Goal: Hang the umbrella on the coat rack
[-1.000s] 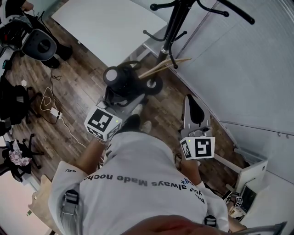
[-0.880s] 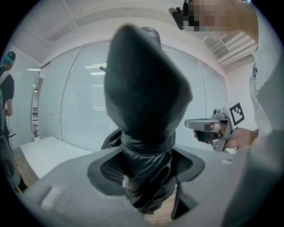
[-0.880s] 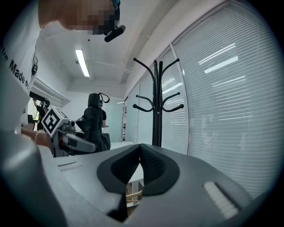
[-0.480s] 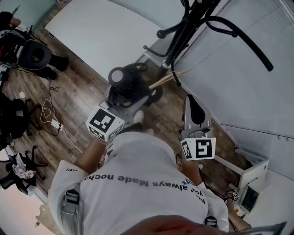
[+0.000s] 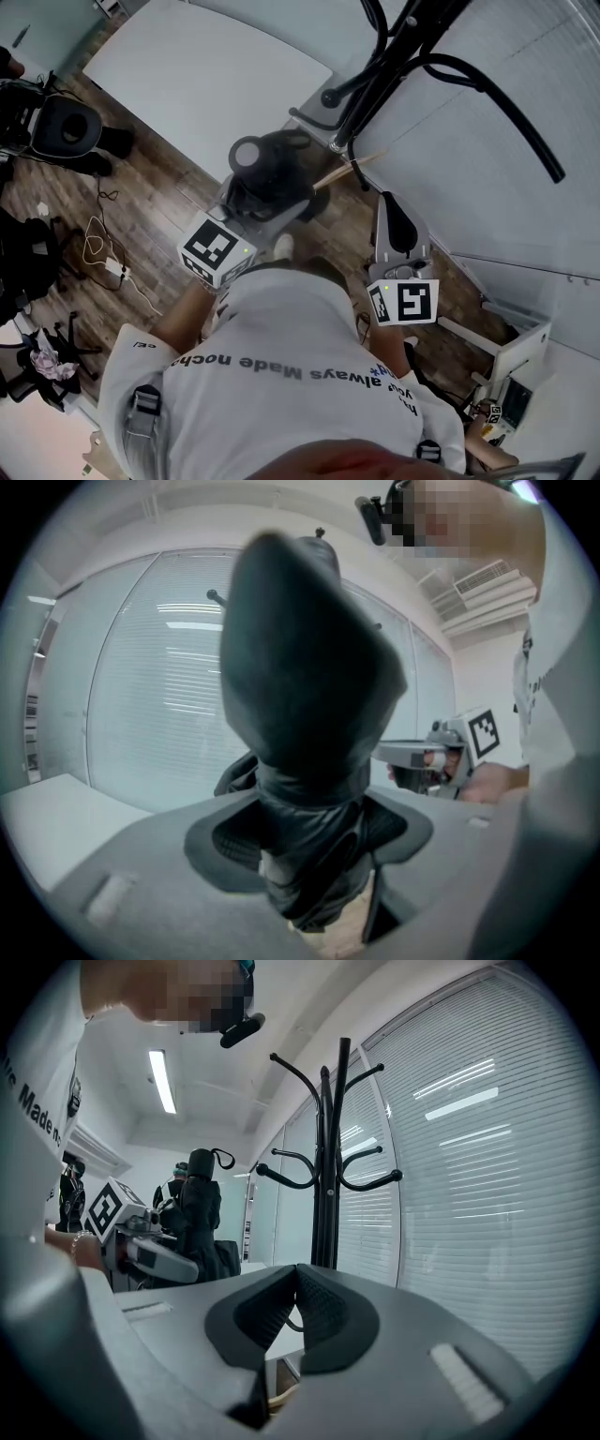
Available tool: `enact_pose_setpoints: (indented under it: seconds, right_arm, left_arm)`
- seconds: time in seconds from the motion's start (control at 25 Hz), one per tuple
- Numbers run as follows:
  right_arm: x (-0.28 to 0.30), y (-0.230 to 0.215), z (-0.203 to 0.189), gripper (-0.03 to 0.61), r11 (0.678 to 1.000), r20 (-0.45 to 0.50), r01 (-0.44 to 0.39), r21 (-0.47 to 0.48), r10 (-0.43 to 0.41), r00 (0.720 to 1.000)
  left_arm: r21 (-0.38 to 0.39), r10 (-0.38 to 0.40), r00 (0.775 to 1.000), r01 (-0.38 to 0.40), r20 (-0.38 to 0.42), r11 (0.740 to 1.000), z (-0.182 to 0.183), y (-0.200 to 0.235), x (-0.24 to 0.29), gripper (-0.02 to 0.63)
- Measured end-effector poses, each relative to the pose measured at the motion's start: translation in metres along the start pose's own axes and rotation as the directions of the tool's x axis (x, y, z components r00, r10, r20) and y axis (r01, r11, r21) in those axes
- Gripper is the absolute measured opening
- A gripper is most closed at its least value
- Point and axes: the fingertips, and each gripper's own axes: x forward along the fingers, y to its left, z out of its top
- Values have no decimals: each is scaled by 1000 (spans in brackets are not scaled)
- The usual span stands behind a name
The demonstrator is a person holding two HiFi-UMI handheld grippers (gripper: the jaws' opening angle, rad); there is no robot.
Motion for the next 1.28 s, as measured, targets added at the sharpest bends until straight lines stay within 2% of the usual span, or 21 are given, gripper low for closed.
enact_pose_setpoints:
  seconds: [0.24, 0.56, 1.28]
  right_arm:
    - [11, -10, 0, 2, 1000, -2, -19, 5, 19, 1000]
    - [16, -29, 4, 2, 998, 0, -60, -6, 60, 998]
    - [20, -39, 4, 2, 997, 6, -71, -7, 71, 997]
  left_arm:
    - [8, -6, 1000, 6, 4, 1000, 8, 3, 12, 284]
    - [-6, 27, 1000, -27, -9, 1000, 10, 5, 30, 284]
    - [2, 37, 999, -37, -34, 999, 10, 16, 45, 284]
